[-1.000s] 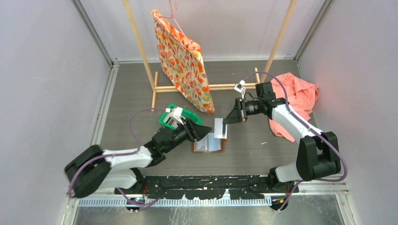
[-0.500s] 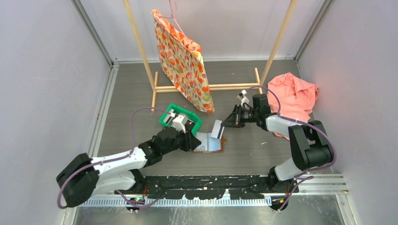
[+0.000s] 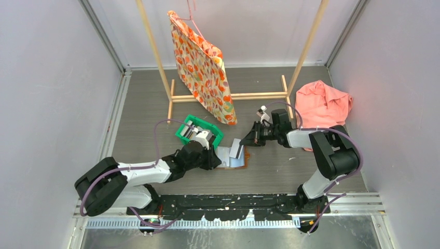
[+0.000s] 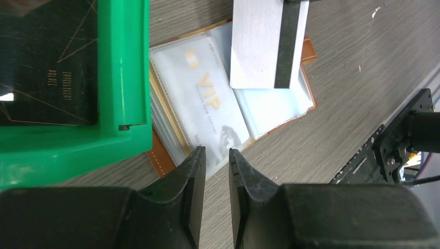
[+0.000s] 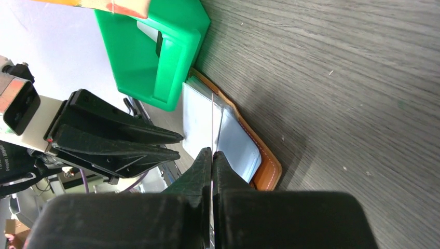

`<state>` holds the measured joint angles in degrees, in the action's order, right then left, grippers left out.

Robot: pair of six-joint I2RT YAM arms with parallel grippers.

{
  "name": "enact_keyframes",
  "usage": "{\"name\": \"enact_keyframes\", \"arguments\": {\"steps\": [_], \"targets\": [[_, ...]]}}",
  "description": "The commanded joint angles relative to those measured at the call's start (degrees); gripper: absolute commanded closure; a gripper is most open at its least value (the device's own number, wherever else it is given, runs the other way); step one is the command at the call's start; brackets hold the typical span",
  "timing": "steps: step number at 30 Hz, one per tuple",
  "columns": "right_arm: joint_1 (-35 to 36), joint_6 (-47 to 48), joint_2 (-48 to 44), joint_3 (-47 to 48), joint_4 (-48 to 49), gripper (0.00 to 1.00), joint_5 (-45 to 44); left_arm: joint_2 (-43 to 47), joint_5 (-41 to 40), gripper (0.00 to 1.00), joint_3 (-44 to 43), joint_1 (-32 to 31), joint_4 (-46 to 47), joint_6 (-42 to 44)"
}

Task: Put the credit cards into the card holder
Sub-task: Insert the credit card into the card holder.

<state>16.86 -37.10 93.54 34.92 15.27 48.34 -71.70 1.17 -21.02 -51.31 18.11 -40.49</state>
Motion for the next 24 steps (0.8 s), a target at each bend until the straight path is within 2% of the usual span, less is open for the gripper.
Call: {"name": "enact_keyframes", "arguments": {"steps": [1,11,24], "targets": [[0.6,-0.9,0.6,-0.3,3.4,0.99,-0.8,-0.2,-4.8,0.76,-1.0,-0.2,-0.3,-2.0],[1.8,1.1,1.7,-0.1,-1.5,0.99,-3.9,-0.6,-7.0,0.77,-1.0,-0.2,-5.6,-7.4],[5.8,-1.0,3.3,-0.3,1.9,0.99,-3.8,-3.5,-5.1,0.78,-1.2,-0.2,-6.4,-10.4]]}}
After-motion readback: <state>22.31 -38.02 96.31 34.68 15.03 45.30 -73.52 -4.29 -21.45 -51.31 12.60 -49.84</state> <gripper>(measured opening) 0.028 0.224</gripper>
